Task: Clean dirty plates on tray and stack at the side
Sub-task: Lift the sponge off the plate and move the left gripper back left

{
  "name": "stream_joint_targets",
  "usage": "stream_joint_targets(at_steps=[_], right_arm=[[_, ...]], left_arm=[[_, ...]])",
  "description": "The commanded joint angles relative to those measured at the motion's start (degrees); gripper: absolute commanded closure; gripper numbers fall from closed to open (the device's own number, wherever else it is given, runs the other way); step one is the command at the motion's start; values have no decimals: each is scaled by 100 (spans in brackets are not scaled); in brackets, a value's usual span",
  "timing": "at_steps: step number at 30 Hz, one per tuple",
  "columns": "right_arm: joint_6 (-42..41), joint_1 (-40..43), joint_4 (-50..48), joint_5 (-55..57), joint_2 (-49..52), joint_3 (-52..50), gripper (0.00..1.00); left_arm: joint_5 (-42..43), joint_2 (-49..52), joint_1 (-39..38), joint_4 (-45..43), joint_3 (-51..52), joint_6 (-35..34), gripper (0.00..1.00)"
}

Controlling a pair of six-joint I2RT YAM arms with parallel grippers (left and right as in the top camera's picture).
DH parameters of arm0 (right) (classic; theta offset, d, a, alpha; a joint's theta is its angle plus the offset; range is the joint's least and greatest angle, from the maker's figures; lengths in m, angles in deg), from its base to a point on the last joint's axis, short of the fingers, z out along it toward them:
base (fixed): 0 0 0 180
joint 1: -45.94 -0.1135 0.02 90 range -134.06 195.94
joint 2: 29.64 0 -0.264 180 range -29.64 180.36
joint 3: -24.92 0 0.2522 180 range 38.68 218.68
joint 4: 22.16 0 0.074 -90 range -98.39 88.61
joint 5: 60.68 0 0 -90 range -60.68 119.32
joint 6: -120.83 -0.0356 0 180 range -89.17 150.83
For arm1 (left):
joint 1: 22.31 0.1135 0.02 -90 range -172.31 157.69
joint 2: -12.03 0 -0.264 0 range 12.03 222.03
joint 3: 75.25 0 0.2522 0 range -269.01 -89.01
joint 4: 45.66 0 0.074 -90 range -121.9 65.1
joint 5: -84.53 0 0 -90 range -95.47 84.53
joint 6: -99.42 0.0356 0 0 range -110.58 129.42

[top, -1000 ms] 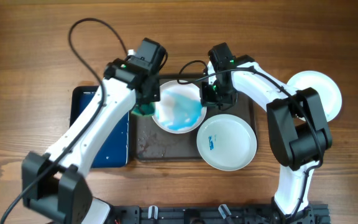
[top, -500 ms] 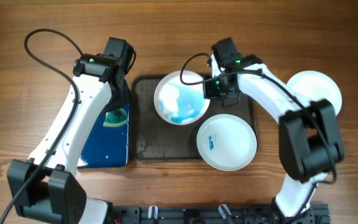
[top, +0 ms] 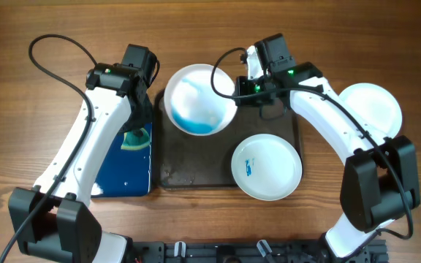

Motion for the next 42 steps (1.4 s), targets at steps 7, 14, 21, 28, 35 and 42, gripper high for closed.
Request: stream_joint_targets(at_steps=[7, 14, 21, 28, 35, 42], right_arm=[[-459, 50, -535, -1283, -111, 11, 95], [-544, 50, -573, -1443, -109, 11, 96], [-544, 50, -621, -1550, -111, 11, 96], [-544, 50, -614, -1550, -109, 11, 95], [-474, 50, -619, -1569, -109, 11, 96], [-251, 50, -616, -1589, -109, 11, 96]], left_arm=[[-116, -85, 28, 129, -103, -76, 96], [-186, -85, 28, 129, -103, -76, 96], [-269, -85, 44, 129, -103, -76, 96], [-267, -85, 393, 129, -103, -76, 96], [-175, -85, 881, 129, -103, -79, 96], [-90, -85, 1029, 127, -103, -79, 96]])
